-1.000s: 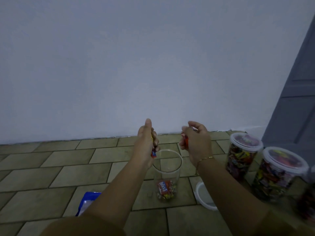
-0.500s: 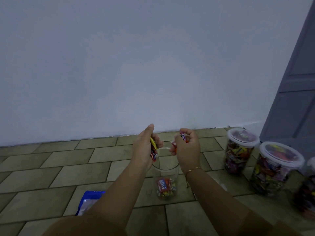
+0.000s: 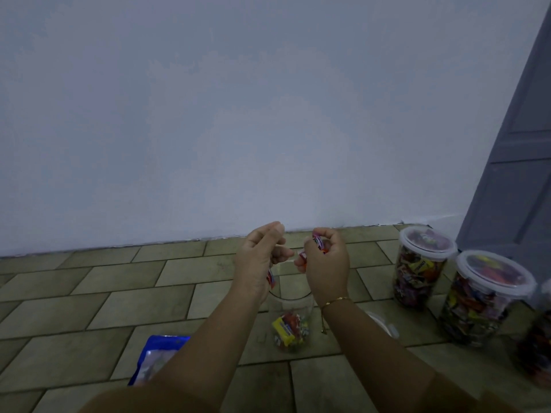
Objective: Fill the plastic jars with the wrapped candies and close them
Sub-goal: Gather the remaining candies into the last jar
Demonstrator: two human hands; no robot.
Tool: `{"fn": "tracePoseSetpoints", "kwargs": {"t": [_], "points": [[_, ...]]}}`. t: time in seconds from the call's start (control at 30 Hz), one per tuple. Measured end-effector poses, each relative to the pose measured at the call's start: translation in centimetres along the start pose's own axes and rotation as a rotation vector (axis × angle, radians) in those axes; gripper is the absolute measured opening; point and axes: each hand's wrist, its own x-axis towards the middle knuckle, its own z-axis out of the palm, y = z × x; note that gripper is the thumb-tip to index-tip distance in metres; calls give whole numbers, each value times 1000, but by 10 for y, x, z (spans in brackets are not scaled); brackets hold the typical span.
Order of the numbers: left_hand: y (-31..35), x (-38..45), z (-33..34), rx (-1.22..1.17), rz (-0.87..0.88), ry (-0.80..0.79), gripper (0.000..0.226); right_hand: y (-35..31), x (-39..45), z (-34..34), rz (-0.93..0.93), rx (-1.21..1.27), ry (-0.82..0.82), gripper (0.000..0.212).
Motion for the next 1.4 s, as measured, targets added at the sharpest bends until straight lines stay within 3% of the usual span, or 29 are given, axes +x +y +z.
{"fn": "tracePoseSetpoints", "kwargs": {"t": [0.07,0.23,0.5,0.63,0.67,0.73,0.8,1.1,1.4], "points": [[1,-1,1,8,11,10,11,0,0,0,6,0,-1,15],[3,-2,1,-20,-9,24,29,-1,0,-2,5,14,-11,16],[0,-4,-7,-72,49,101,29,-4,0,-4,16,29,-40,19],[-27,-12,-25,420,-140,-43,31,-7,4,-6,45,40,-68,19],[-35,-19,-30,496,-179,-131,40,-7,4,-6,47,37,-71,19],[-51,-33,-41,493,-178,-274,87,-7,4,-6,38,22,-71,18],[-59,-41,-46,497,-158,-301,107,-6,4,-6,41,14,-61,15],[-65,-45,-38,469,-117,-262,76,-13,6,-5,74,56,-138,2],[-72,-46,-35,534,-106,-240,96,-11,1,-11,9,29,-203,19]]}}
